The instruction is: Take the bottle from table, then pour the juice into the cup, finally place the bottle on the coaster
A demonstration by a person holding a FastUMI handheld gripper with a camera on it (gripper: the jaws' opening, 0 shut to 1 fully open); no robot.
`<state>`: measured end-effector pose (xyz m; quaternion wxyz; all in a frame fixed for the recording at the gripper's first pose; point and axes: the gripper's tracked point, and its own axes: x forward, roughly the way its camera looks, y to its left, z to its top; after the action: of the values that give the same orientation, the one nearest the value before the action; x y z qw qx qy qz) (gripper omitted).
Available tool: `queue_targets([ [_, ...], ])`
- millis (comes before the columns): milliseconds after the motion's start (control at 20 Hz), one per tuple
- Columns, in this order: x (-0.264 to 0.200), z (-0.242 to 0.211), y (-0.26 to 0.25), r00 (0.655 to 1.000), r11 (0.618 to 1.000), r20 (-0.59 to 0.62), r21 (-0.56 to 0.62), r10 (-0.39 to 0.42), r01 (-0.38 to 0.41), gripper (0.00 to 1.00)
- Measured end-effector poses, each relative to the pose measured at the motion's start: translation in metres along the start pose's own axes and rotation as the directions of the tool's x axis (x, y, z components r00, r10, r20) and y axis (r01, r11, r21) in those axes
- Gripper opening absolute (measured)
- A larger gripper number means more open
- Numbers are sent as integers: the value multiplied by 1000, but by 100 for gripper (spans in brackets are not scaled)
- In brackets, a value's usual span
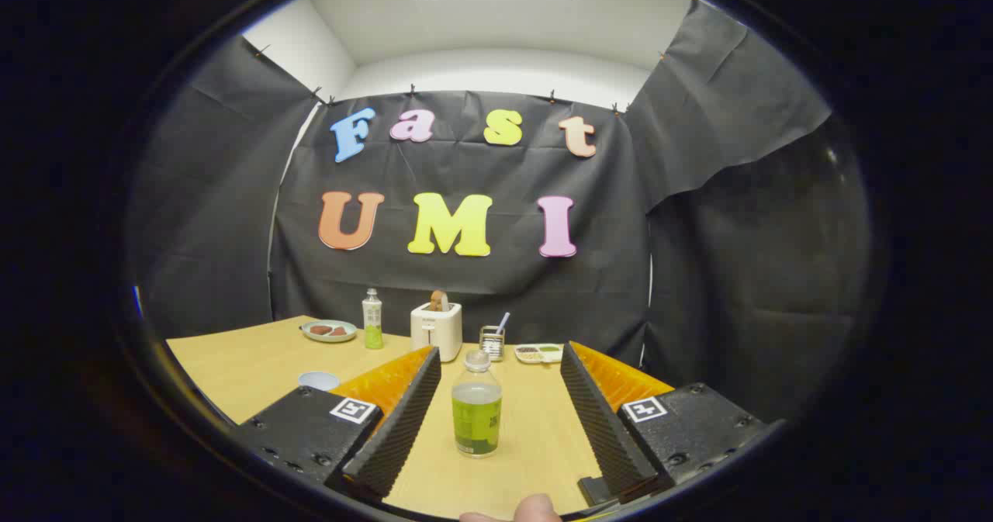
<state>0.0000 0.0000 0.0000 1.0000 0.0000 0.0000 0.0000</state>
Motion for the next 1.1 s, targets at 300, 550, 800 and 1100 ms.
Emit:
queue_targets([
  [300, -2, 1, 0, 1000, 1000, 4, -5, -6, 6, 100],
  [550, -1, 0, -4, 1000, 1000, -7, 11, -15, 15, 100],
  [800, 0, -2, -1, 1000, 1000, -5, 28, -3, 3, 100],
  [1100, 2, -6, 9, 1000, 999, -18, 43, 18, -17, 100],
])
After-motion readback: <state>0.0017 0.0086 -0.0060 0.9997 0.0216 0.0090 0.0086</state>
